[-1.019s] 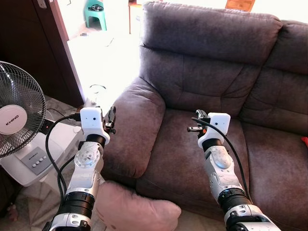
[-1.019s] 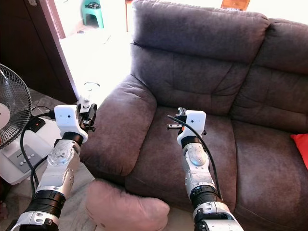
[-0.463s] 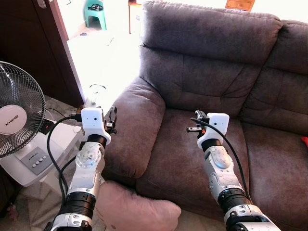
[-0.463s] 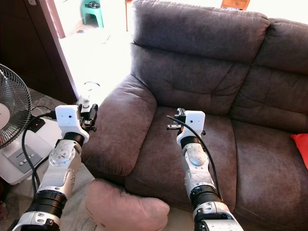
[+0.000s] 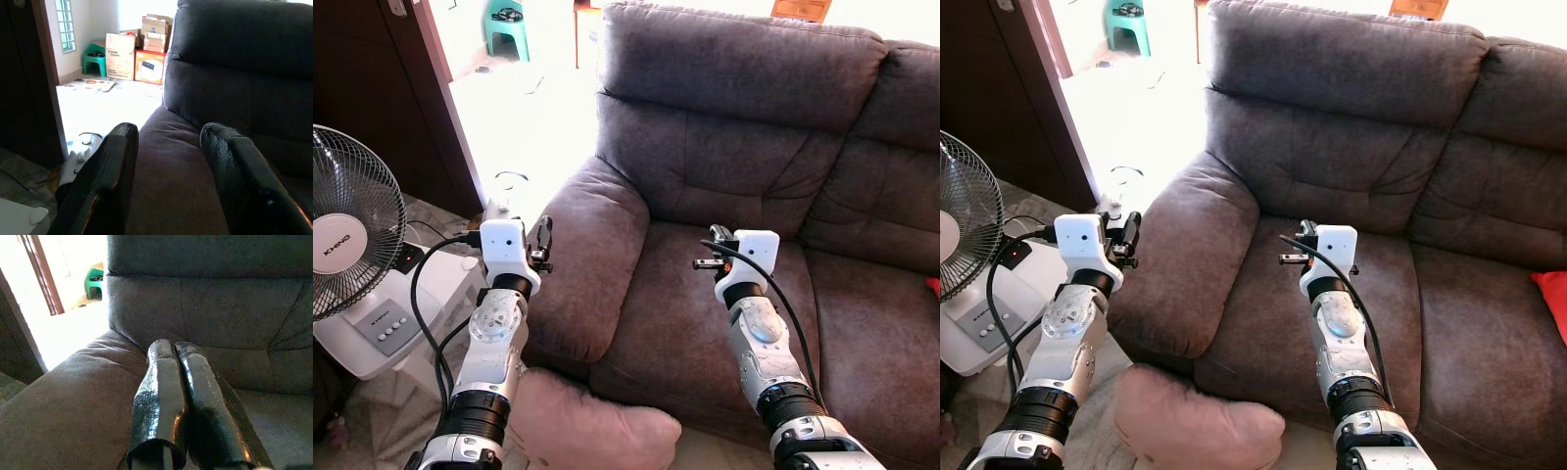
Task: Move the pillow to the sofa from floor
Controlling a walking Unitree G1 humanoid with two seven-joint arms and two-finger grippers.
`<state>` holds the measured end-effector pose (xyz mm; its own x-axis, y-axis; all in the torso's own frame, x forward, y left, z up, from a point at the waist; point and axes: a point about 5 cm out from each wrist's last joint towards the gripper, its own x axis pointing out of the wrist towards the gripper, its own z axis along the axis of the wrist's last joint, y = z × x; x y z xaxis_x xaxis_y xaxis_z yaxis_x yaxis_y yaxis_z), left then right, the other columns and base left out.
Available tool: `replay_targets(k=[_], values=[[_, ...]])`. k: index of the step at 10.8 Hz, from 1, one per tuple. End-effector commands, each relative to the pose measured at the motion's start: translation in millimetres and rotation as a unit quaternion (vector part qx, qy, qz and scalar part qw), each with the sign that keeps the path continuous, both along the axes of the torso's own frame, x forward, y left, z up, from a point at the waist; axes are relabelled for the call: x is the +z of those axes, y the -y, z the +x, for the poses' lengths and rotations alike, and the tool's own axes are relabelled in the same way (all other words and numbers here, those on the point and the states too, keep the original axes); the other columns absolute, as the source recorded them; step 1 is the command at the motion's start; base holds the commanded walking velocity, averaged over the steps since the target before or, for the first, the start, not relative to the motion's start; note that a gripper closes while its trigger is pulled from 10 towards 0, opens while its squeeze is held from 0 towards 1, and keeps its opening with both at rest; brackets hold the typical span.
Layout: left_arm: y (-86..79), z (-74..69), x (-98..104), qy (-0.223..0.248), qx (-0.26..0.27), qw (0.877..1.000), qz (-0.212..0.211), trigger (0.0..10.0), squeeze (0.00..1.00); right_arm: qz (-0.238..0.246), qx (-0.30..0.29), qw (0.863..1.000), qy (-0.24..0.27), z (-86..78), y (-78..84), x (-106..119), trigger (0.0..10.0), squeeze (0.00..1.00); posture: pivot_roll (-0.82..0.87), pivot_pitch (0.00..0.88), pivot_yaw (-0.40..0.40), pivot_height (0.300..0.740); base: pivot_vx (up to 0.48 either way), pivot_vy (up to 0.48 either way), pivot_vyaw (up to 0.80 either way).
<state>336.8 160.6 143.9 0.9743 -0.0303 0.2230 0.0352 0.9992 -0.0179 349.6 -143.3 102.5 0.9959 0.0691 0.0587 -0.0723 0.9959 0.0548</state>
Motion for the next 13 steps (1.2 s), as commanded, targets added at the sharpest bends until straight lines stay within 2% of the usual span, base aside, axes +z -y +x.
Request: replay_targets(k=[1, 3, 5, 13], values=[[2.4, -1.3, 2.2, 0.003, -0.004, 1.0, 0.001, 10.0, 0.0, -0.001, 0.001, 1.0, 0.009, 3.7, 0.2, 7.6, 10.0, 0.0, 0.12, 0.079, -0.077, 0.73, 0.0, 0.0, 0.0], [2.0, -0.9, 1.9, 0.002, -0.003, 1.0, 0.0, 10.0, 0.0, -0.003, 0.0, 1.0, 0.007, 3.9, 0.2, 7.3, 10.0, 0.0, 0.12, 0.081, -0.077, 0.726, 0.0, 0.0, 0.0], [3.1, 0.3, 3.2, 0.002, -0.005, 1.0, -0.002, 10.0, 0.0, -0.003, 0.002, 1.0, 0.007, 4.4, 0.0, 8.0, 10.0, 0.0, 0.11, 0.082, -0.077, 0.702, 0.0, 0.0, 0.0], [3.0, 0.1, 2.8, 0.0, -0.003, 1.0, -0.003, 10.0, 0.0, -0.003, 0.007, 1.0, 0.008, 3.5, -0.8, 7.4, 10.0, 0.0, 0.11, 0.093, -0.084, 0.686, 0.0, 0.0, 0.0]])
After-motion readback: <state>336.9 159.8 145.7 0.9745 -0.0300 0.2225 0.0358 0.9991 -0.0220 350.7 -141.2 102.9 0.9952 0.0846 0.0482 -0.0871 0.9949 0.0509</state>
